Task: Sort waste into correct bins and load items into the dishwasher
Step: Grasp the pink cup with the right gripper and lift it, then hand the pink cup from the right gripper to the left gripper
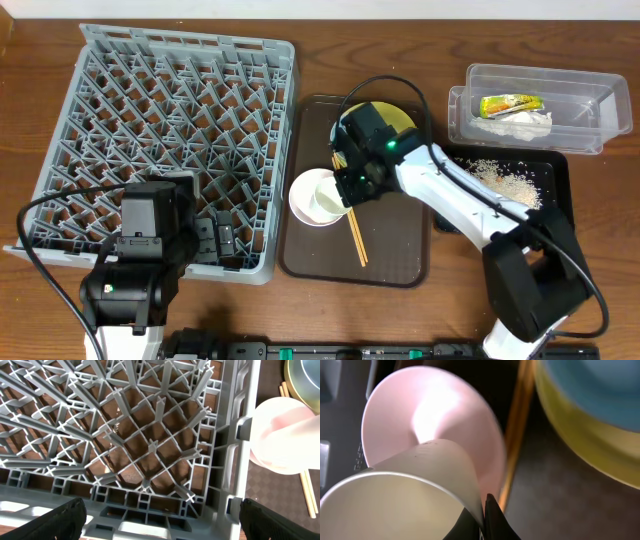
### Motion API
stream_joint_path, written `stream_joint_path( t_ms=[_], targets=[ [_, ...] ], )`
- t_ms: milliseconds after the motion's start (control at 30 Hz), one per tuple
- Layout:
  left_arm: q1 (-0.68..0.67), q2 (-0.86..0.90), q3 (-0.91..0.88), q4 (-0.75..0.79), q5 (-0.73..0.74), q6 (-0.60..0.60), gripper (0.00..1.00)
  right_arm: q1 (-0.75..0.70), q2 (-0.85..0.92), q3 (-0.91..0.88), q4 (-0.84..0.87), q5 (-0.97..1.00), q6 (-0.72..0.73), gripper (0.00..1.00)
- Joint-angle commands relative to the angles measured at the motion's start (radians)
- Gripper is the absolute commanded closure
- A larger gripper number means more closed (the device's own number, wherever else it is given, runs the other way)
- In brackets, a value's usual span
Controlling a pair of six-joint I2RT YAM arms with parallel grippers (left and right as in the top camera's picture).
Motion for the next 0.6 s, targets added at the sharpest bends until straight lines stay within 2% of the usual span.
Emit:
stream_joint_path(
  t_ms=[0,100,167,267,433,567],
  targets=[
    [0.002,0.000,0.019,-0.001,-0.008,-0.009,0.02,-0.061,-0.115,0.000,-0.003,-0.015,0.015,0.99],
    [0.002,0.000,0.019,0.000,-0.003,-0.010,0.02,-0.120,-0.181,0.000,0.014,-0.085,0.015,0.99],
    [0.002,0.000,0.019,0.015,0.053,-0.010,0.02,-0.175,-0.215,0.000,0.027,-0.182,0.010,0.99],
    [0.002,0.001,0.019,0.070,0.206,-0.035,0.02,-0.253,-0.234,0.000,0.033,-0.331,-0.013,0.99],
    [0.002,0.045,0.016,0.236,0.528,-0.171,0.02,-0.356,-0.232,0.000,0.042,-0.648,-0.063,0.99],
    [0.002,0.103,0.016,0.366,0.751,-0.226,0.02,-0.379,-0.232,0.000,0.087,-0.832,-0.076,0.99]
  ],
)
